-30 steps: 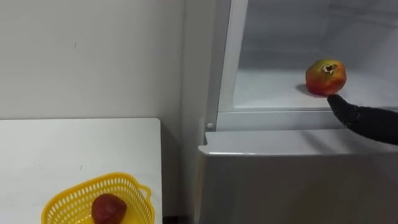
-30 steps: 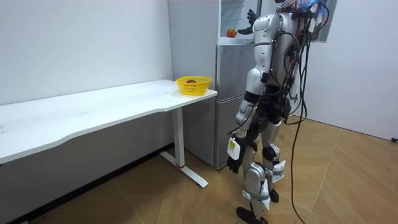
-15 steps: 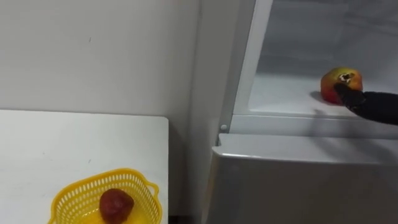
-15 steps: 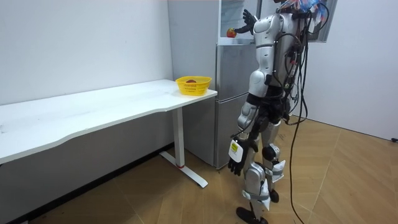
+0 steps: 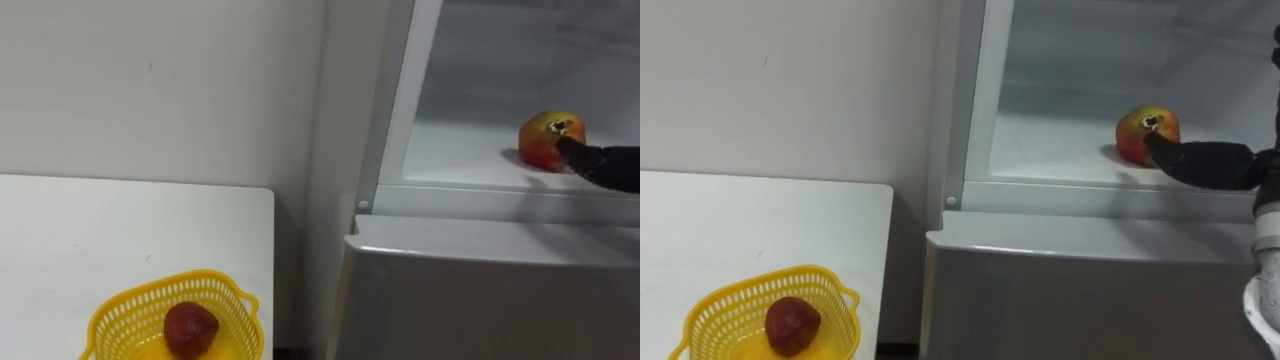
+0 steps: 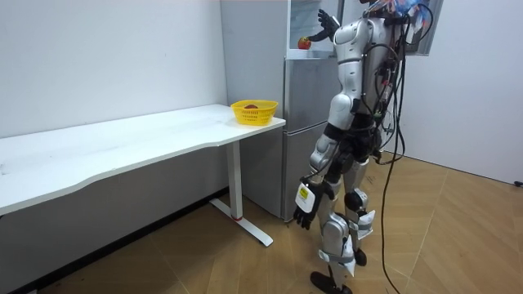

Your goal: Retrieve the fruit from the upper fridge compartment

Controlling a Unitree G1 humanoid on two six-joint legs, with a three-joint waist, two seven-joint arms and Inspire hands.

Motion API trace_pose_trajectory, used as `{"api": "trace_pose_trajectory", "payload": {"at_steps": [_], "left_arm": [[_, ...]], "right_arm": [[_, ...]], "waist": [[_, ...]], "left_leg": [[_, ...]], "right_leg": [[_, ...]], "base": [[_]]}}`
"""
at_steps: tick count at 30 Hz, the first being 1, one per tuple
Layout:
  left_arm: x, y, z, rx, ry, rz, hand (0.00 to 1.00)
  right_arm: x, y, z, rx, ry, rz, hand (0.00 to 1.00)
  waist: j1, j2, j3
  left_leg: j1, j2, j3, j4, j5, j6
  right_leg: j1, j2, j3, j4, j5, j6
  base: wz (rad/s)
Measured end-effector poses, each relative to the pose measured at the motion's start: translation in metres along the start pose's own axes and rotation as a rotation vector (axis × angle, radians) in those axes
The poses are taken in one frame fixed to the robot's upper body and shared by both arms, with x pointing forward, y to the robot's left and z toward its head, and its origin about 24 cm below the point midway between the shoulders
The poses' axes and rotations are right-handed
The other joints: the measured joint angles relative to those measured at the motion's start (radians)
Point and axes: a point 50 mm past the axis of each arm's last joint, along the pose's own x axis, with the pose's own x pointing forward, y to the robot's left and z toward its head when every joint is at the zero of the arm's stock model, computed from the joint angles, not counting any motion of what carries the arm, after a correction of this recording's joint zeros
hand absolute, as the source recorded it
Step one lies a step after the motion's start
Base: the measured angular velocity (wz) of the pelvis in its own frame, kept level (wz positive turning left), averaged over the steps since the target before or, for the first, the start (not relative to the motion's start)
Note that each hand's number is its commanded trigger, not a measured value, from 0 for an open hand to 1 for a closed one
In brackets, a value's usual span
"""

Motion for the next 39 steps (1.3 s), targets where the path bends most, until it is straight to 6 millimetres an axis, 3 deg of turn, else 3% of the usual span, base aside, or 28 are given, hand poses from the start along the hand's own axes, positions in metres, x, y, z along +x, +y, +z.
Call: {"api": "trace_pose_trajectory", "payload": {"at_steps": [16, 35, 39], "left_arm": [[-0.001, 0.005, 0.005, -0.002, 0.006, 0.019, 0.00], [-0.001, 0.005, -0.001, -0.011, 0.043, 0.022, 0.00], [-0.001, 0.006, -0.002, -0.024, 0.047, 0.032, 0.00]], "right_arm": [[0.008, 0.015, -0.018, 0.016, 0.133, 0.112, 0.00], [0.006, 0.017, -0.034, 0.127, 0.237, 0.163, 0.00], [0.009, 0.017, -0.040, 0.174, 0.279, 0.162, 0.00]], "waist": [[0.033, 0.006, 0.0001], [0.027, 0.001, -0.0008], [0.023, 0.007, 0.0025]], "left_leg": [[-0.020, 0.000, -0.014, 0.007, 0.000, 0.000], [-0.017, 0.000, -0.018, 0.007, 0.000, 0.000], [-0.017, 0.000, -0.027, 0.006, 0.000, 0.000]], "right_leg": [[-0.012, -0.004, -0.022, 0.002, 0.000, 0.000], [-0.003, -0.005, -0.028, 0.000, 0.000, 0.000], [0.002, -0.006, -0.037, -0.001, 0.000, 0.000]], "base": [[0.02], [0.00], [0.07]]}}
